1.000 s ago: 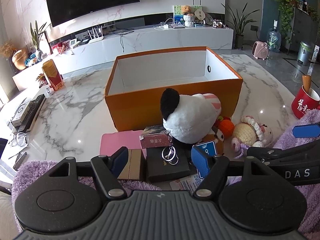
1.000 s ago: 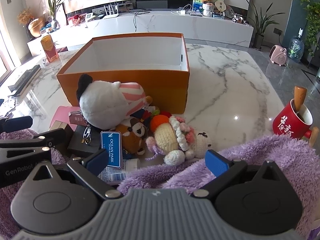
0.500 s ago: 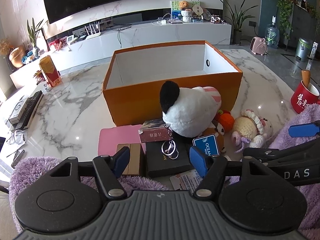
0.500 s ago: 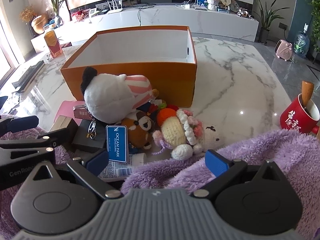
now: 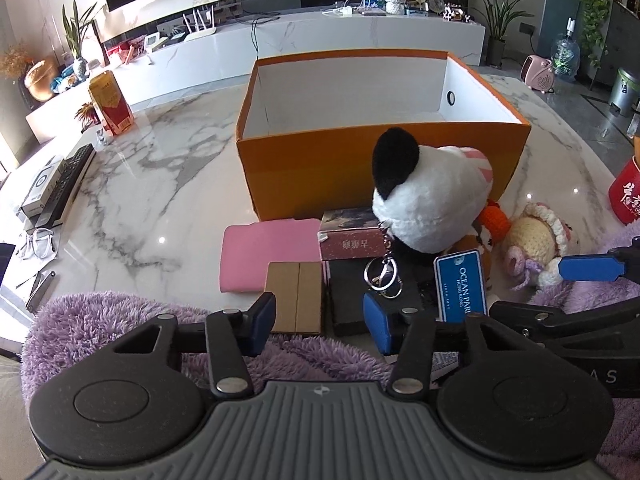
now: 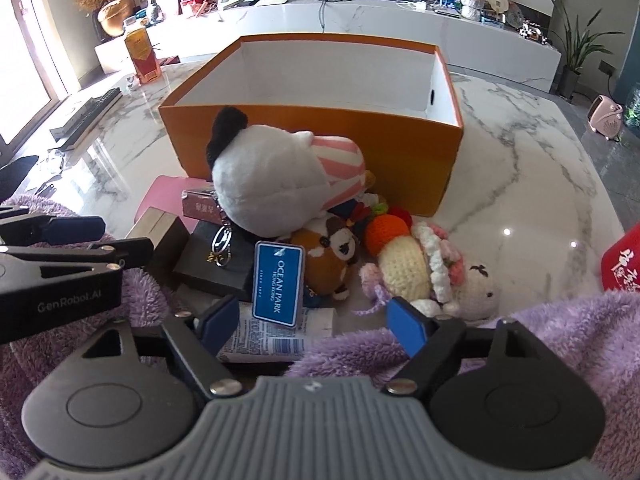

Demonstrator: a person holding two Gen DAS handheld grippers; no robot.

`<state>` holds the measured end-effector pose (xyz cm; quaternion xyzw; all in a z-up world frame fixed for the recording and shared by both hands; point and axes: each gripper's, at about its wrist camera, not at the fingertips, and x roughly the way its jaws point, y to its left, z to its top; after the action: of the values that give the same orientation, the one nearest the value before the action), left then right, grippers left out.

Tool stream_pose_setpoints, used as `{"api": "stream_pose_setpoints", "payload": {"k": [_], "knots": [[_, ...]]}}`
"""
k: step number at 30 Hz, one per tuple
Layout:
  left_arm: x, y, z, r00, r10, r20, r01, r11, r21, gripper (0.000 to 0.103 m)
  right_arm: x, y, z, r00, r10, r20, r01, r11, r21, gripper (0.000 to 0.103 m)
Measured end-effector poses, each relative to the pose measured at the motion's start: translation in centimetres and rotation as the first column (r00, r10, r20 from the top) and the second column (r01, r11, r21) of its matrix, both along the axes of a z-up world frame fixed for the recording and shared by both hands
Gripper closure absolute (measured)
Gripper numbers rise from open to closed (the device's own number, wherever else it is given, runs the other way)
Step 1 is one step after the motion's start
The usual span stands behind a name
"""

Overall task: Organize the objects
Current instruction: 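Grasp the kraft-paper box with the left gripper while the right gripper grasps the photo card box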

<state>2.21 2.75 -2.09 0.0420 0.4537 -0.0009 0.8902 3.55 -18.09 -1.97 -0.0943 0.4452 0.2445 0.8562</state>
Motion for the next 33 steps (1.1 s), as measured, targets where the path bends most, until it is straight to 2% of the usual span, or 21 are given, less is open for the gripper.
{"api": "stream_pose_setpoints", "payload": {"k": [6,9,11,13,18,23,24,27,33], "knots": [[1.9,1.5,-1.2,0.997,0.019,-0.079,-0.018,1.000,0.006,0.043,1.0,2.7,-1.1,0.997,0.072,-0.026,-0.073,0.997,-0.035,0.035],[3.0,2.0,-2.1,0.990,0.000,-0.143,-0.005,0.999,-0.034,0.042,1.8,4.0,-1.3,0.994,0.102,-0.032,-0.103,0.994,-0.044,0.039],[3.5,2.1,-2.5,0.987,-0.003,-0.161,-0.002,0.999,-0.032,0.041,2.1,4.7,-1.4,0.993,0.114,-0.026,-0.115,0.992,-0.050,0.039],[4.0,2.0,-3.0,0.985,-0.011,-0.173,0.007,1.000,-0.021,0.036,2.3,5.2,-1.4,0.992,0.127,-0.016,-0.128,0.990,-0.055,0.039],[5.2,2.3,-4.2,0.974,-0.007,-0.225,0.001,1.000,-0.028,0.036,2.7,6.0,-1.5,0.988,0.154,-0.008,-0.154,0.986,-0.068,0.039],[5.7,2.5,-4.6,0.971,-0.004,-0.240,-0.005,0.999,-0.038,0.035,3.1,6.5,-1.6,0.982,0.187,0.000,-0.187,0.979,-0.077,0.041],[5.8,2.6,-4.5,0.970,-0.002,-0.244,-0.010,0.999,-0.046,0.037,3.2,6.6,-1.6,0.982,0.190,0.002,-0.189,0.979,-0.078,0.041],[6.0,2.8,-4.6,0.968,-0.004,-0.253,-0.012,0.998,-0.061,0.050,3.4,6.9,-1.6,0.980,0.201,0.001,-0.200,0.977,-0.076,0.042],[6.0,2.6,-4.6,0.969,-0.002,-0.246,-0.011,0.999,-0.053,0.051,3.3,7.0,-1.6,0.975,0.220,0.004,-0.219,0.972,-0.086,0.042]]}}
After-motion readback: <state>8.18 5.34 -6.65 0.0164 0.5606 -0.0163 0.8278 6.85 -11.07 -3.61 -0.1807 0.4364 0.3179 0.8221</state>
